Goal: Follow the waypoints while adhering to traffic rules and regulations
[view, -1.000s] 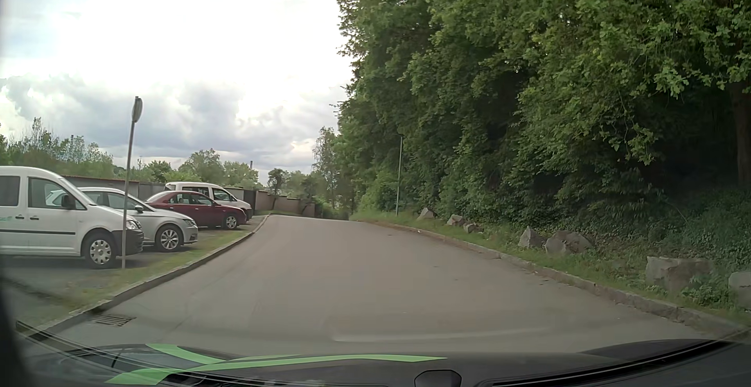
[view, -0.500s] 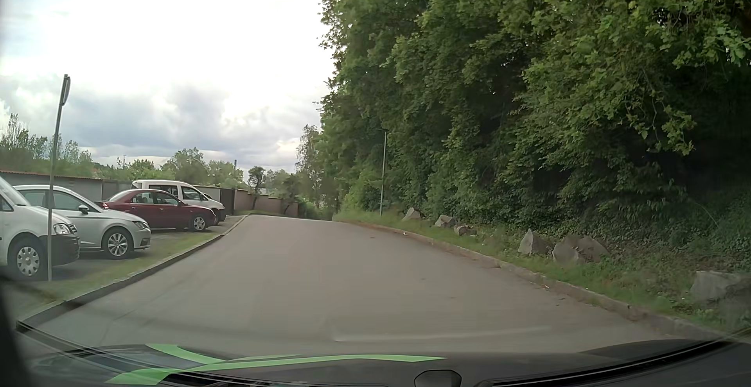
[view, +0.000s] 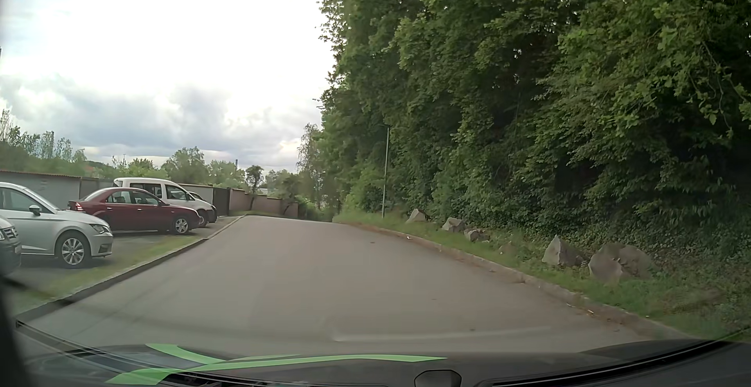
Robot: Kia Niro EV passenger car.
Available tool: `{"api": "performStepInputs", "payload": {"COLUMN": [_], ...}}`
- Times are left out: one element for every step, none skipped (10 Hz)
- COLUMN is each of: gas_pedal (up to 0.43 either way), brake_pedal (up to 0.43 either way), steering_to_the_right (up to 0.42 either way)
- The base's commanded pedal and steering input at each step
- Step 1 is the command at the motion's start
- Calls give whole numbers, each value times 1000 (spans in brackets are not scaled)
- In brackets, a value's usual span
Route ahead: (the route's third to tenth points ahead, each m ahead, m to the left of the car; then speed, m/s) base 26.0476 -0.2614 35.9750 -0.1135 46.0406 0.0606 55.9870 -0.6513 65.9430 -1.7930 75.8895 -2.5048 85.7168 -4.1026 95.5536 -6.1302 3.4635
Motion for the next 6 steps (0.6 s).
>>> {"api": "performStepInputs", "payload": {"gas_pedal": [28, 28, 28, 28, 28, 28], "brake_pedal": [0, 0, 0, 0, 0, 0], "steering_to_the_right": [-16, -24, -29, -30, -31, -34]}}
